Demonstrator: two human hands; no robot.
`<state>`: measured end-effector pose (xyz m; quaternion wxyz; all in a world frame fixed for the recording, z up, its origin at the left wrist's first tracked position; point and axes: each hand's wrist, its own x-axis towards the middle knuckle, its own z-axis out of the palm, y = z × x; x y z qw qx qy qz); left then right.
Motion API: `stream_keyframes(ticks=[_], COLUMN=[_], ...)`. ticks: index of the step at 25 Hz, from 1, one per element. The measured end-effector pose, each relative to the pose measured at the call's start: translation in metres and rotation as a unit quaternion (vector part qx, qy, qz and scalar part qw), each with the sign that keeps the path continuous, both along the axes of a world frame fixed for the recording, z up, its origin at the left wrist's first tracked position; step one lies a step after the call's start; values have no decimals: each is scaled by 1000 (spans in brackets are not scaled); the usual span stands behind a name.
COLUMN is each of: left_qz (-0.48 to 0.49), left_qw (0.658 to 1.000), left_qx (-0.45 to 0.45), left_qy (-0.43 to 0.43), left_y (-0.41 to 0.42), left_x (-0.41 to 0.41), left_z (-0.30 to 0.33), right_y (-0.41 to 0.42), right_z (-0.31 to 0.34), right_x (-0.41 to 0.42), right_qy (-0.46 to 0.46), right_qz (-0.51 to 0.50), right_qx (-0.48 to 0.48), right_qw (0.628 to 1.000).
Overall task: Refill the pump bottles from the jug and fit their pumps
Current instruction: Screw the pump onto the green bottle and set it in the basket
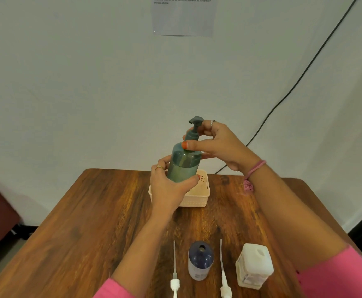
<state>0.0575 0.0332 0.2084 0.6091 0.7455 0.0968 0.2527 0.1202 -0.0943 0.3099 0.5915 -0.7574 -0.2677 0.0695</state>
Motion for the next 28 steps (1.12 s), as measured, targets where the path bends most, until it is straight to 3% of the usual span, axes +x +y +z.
stream_keyframes(ticks=[4,7,9,12,15,19,21,24,28], left_qz=[6,3,1,6,9,4,5,7,7], left_qw=[1000,1000,1000,1000,1000,1000,1000,1000,1000], left_qx=[-8,-9,-10,-12,-14,-15,-14,-8,-18], left_qy=[3,8,4,-5,-7,-6,-10,-6,-5], left_y=[-2,-2,-2,-2,-1,4,5,-2,0], left_x=[0,0,1,1,0,1,2,-2,0], left_z=[-3,-2,-2,-2,0,1,0,-1,-4], right_y=[9,-3,-6,9,20,7,11,24,17], right_z=[-2,2,1,-6,-14,-7,-10,-17,-10], right_x=[-3,-2,0,-3,-4,-5,-6,-11,-12], right_qy=[5,27,37,29,-8,67,74,23,86], right_qz=[-47,54,70,-40,-99,63,13,-109,-3], right_qx=[-36,-68,-24,29,-8,44,89,50,49], right_qw=[998,996,997,998,995,995,993,992,995])
